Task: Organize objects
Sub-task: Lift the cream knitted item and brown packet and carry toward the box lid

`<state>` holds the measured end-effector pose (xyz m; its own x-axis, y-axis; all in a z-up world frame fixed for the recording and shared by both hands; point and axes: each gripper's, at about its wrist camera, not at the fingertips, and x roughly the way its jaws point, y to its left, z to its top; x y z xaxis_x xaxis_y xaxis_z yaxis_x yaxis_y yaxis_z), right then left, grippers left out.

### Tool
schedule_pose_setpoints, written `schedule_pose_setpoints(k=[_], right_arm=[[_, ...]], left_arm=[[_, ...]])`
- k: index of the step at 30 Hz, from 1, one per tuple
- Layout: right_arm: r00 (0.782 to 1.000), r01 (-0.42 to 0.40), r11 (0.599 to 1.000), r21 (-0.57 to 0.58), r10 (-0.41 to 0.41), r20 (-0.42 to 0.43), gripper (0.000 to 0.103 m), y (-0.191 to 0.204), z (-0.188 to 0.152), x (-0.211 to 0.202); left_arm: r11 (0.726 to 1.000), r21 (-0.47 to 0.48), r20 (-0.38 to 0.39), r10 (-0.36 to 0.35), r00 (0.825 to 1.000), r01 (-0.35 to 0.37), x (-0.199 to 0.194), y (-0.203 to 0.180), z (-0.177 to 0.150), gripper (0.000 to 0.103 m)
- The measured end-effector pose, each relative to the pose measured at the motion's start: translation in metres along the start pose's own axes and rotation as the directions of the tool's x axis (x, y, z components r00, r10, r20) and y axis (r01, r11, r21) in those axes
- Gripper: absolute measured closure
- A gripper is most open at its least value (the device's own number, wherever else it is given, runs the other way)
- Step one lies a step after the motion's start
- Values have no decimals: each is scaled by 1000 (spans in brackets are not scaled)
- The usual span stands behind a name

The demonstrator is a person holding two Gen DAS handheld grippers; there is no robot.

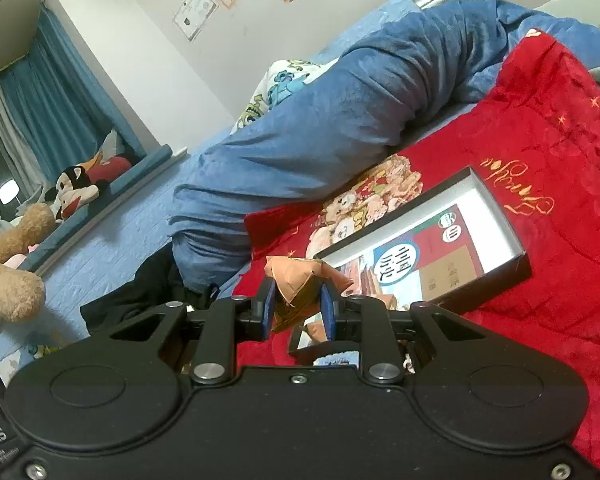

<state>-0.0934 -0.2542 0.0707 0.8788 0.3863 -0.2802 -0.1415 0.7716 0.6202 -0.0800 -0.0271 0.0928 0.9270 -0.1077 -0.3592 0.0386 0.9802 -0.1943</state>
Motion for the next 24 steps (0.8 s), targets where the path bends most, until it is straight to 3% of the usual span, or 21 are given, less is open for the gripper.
schedule_pose_setpoints(k=[10, 14, 24], right_arm=[[1000, -6, 1000, -3, 6, 28, 80, 0, 15, 14], [997, 48, 994, -94, -42, 57, 80, 8, 22, 23], [995, 71, 991, -115, -63, 73, 80, 1, 39, 45]], left_arm=[[996, -10, 59, -83, 995, 84, 8, -2, 18, 76], [992, -60, 55, -108, 993, 111, 20, 5, 26, 76], [992, -41, 52, -115, 992, 117, 56, 6, 48, 76]])
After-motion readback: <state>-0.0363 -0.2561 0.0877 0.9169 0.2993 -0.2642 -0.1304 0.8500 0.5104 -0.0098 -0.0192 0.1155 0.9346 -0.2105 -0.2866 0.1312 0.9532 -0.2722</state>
